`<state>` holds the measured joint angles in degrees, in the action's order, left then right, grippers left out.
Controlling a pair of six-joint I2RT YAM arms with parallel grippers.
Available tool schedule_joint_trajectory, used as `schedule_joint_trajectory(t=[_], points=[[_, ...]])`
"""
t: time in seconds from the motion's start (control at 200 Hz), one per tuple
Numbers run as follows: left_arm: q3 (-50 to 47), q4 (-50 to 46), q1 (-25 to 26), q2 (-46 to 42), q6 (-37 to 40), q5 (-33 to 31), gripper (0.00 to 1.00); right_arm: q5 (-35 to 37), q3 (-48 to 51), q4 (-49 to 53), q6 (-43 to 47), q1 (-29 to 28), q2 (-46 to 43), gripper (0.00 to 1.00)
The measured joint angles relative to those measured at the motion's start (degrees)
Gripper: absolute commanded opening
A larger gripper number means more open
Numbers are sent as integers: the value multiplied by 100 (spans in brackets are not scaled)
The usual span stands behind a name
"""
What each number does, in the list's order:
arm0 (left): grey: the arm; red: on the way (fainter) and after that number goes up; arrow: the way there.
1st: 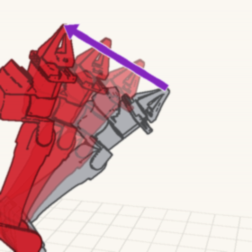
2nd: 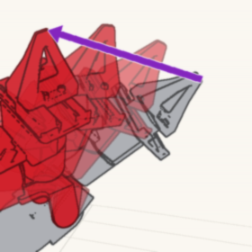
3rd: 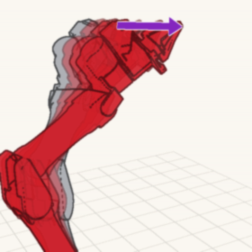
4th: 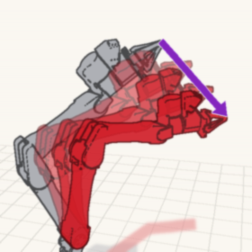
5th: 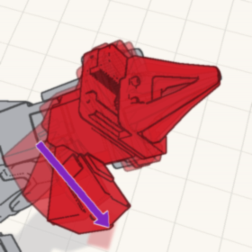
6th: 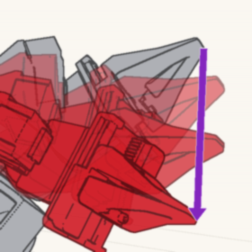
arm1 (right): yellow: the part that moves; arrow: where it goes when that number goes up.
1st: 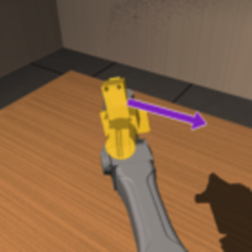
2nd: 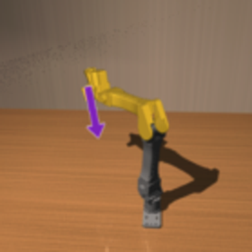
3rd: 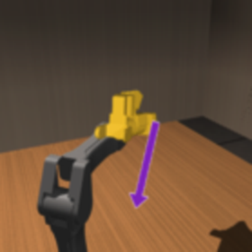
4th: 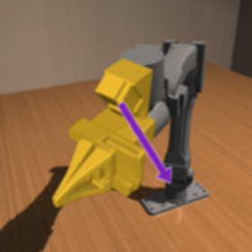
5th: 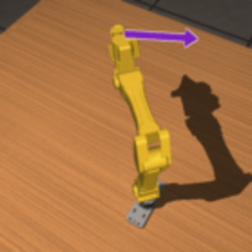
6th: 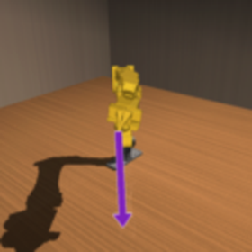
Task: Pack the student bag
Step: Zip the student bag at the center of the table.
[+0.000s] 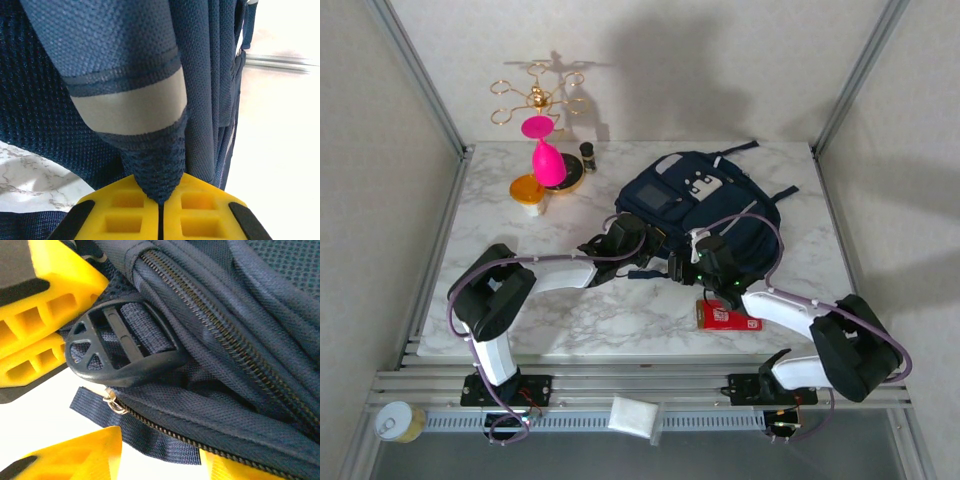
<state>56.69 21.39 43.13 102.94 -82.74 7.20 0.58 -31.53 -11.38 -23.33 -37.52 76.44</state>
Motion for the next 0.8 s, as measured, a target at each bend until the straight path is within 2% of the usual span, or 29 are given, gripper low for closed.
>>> schedule_joint_trajectory(t=[0.195,0.456,0.661,0.801], points=[[61,-59,-9,0,2,-4,0,245,-68,50,-46,-328,-138,52],[153,-59,-4,24,-2,168,0,437,-199,918,-496,-341,-997,55],[236,-52,-4,94,-4,291,0,417,-605,1679,-1117,-614,-966,46],[295,-44,-4,98,-7,354,0,514,-970,2026,-1475,-774,-584,43]])
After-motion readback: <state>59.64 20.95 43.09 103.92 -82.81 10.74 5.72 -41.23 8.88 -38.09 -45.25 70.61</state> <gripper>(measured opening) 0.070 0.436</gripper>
